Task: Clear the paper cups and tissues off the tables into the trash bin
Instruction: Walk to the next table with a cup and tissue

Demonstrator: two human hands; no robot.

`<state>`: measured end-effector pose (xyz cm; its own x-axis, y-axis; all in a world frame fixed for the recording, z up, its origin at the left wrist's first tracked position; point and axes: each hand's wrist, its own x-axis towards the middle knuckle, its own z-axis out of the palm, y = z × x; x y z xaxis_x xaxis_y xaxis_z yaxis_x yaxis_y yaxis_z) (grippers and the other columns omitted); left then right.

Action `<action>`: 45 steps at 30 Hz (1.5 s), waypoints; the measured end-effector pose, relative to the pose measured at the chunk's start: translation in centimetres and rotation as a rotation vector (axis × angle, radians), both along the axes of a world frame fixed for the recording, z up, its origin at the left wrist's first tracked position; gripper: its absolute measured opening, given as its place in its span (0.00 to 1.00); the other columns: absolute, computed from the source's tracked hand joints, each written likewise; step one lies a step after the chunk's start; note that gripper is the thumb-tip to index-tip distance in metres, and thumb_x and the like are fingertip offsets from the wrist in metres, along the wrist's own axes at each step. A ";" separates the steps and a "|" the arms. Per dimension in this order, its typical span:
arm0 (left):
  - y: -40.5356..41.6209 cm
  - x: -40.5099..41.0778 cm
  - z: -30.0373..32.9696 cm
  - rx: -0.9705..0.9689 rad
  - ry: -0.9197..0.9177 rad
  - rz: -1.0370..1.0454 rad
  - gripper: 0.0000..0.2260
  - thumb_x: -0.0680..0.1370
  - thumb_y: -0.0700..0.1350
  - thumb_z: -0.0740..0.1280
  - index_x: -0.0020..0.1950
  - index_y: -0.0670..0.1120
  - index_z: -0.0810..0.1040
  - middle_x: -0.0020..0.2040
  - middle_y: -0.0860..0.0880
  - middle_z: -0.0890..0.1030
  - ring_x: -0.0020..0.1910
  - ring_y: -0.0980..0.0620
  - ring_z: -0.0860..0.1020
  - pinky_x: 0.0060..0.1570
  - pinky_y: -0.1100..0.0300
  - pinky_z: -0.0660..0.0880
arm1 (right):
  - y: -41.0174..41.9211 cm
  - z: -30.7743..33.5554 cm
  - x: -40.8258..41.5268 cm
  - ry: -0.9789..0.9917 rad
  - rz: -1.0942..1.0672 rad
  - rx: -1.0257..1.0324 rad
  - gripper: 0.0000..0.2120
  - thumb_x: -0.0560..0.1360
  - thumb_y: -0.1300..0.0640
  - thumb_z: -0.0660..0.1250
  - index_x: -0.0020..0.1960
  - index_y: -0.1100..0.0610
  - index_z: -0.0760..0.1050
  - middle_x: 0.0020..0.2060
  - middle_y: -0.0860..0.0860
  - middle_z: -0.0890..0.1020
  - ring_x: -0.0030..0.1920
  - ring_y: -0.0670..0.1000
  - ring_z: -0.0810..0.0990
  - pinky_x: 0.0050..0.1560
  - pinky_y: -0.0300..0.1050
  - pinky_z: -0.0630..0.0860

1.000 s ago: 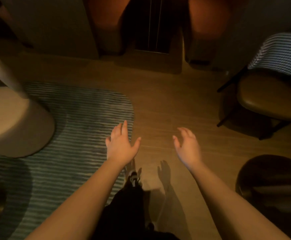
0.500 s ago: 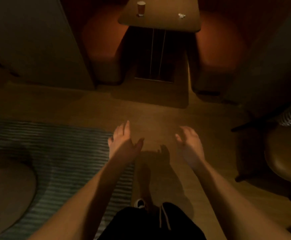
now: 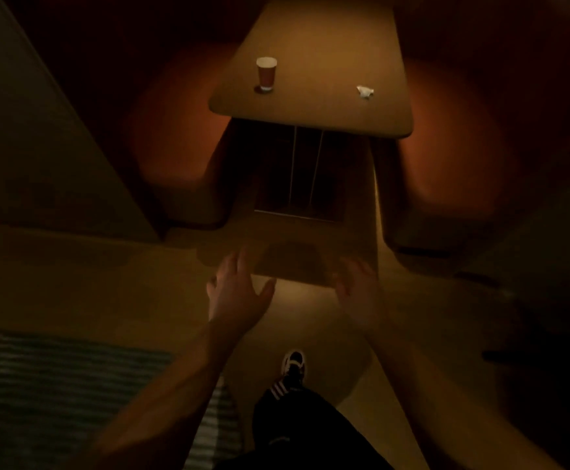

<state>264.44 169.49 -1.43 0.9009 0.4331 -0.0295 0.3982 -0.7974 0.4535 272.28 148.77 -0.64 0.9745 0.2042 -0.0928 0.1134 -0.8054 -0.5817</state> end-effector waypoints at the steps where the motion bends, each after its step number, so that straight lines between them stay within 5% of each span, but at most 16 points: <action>1: 1.0 3.4 0.4 0.001 -0.015 0.005 0.38 0.73 0.67 0.58 0.76 0.51 0.49 0.75 0.46 0.59 0.73 0.45 0.58 0.66 0.40 0.58 | 1.0 0.3 3.4 -0.004 0.010 -0.007 0.22 0.79 0.50 0.59 0.72 0.52 0.63 0.72 0.53 0.65 0.70 0.55 0.65 0.67 0.50 0.64; 19: 20.7 49.7 3.1 -0.079 -0.147 0.075 0.35 0.75 0.62 0.62 0.75 0.48 0.53 0.73 0.45 0.62 0.71 0.45 0.61 0.67 0.41 0.58 | 18.5 1.4 48.4 -0.119 0.013 -0.017 0.20 0.78 0.51 0.61 0.69 0.55 0.68 0.68 0.53 0.71 0.68 0.52 0.68 0.68 0.50 0.66; 27: 31.2 68.0 2.0 -0.107 -0.051 0.049 0.41 0.71 0.63 0.66 0.77 0.51 0.50 0.76 0.46 0.58 0.73 0.45 0.59 0.68 0.42 0.59 | 27.6 1.1 63.1 -0.028 -0.080 -0.024 0.21 0.79 0.52 0.60 0.70 0.55 0.66 0.69 0.52 0.70 0.69 0.52 0.67 0.68 0.50 0.66; 38: 31.6 79.2 0.0 -0.228 0.025 -0.085 0.45 0.67 0.61 0.73 0.76 0.50 0.53 0.74 0.48 0.61 0.69 0.46 0.65 0.63 0.46 0.68 | 26.4 -0.5 70.8 0.036 -0.218 -0.069 0.21 0.78 0.52 0.61 0.70 0.53 0.67 0.68 0.51 0.70 0.68 0.51 0.68 0.66 0.49 0.68; 45: 27.3 82.3 0.3 -0.225 -0.046 -0.178 0.37 0.69 0.57 0.73 0.72 0.49 0.60 0.66 0.50 0.68 0.60 0.50 0.71 0.50 0.58 0.69 | 19.6 -2.0 75.6 0.045 -0.332 -0.249 0.25 0.77 0.51 0.62 0.73 0.52 0.62 0.76 0.54 0.56 0.75 0.56 0.54 0.72 0.55 0.56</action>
<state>346.75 196.82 -1.10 0.9647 0.2554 -0.0641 0.2360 -0.7304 0.6410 347.90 168.38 -2.66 0.9775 -0.1547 -0.1437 -0.1975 -0.9106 -0.3630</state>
